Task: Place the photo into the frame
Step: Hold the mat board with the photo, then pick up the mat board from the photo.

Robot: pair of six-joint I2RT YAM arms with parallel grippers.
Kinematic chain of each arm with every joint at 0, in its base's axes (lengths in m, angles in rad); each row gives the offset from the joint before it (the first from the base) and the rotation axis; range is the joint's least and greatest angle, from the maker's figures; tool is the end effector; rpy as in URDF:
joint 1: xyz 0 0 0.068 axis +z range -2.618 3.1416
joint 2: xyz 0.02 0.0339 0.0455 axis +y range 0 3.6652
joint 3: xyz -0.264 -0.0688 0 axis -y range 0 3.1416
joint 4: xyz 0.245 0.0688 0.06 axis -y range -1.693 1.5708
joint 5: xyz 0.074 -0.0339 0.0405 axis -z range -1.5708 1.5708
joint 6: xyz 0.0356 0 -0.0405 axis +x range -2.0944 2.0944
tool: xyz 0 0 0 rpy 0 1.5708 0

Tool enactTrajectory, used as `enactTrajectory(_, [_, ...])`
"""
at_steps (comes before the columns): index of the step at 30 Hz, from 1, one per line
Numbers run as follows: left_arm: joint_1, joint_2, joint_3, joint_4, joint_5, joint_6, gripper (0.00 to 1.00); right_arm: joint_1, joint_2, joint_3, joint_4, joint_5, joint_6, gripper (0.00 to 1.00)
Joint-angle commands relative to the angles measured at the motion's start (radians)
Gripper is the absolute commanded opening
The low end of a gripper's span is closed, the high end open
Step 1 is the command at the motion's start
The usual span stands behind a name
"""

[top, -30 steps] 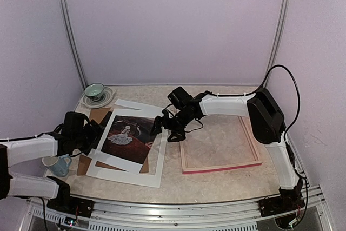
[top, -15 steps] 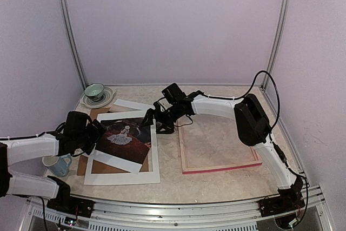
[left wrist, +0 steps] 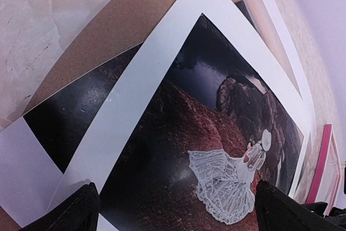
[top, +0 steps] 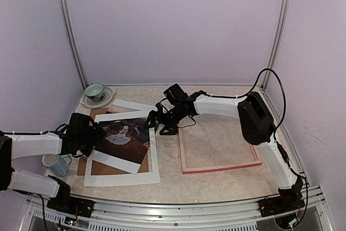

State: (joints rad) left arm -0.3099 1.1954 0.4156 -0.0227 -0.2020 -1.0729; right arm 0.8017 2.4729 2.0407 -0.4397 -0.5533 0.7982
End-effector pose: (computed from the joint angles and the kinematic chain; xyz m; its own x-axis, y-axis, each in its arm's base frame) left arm 0.2072 -0.0588 0.1512 -0.4729 -0.7523 -0.4586 -0.5224 0.6586 -0.5416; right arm 0.3634 0.4023 0.1492 -0.9778 -0.1342 -0.1610 -0.2096 0.6374 0.7415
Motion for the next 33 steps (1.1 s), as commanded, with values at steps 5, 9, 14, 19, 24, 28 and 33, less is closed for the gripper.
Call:
enactTrajectory(5, [0.024, 0.027, 0.013, -0.025, -0.070, 0.001, 0.99, 0.003, -0.095, -0.108, -0.047, 0.035, -0.057, 0.99])
enactTrajectory(9, [0.030, 0.004, 0.036, -0.049, -0.120, 0.005, 0.99, 0.011, -0.083, -0.118, -0.044, 0.026, -0.056, 0.99])
enactTrajectory(14, [0.034, 0.021, 0.051, -0.074, -0.132, -0.004, 0.99, 0.025, -0.048, -0.083, -0.028, -0.007, -0.039, 0.99])
enactTrajectory(19, [0.035, 0.041, 0.049, -0.076, -0.129, -0.004, 0.99, 0.038, -0.024, -0.048, -0.036, -0.023, -0.032, 0.99])
enactTrajectory(24, [0.034, 0.055, 0.037, -0.068, -0.135, -0.002, 0.99, 0.044, -0.019, -0.049, -0.033, -0.035, -0.026, 0.99])
enactTrajectory(28, [0.030, 0.076, 0.013, -0.059, -0.124, -0.014, 0.99, 0.049, -0.013, -0.043, -0.032, -0.048, -0.016, 0.99])
enactTrajectory(33, [0.027, 0.077, -0.013, -0.041, -0.113, -0.026, 0.99, 0.056, 0.002, -0.037, -0.035, -0.066, -0.004, 0.99])
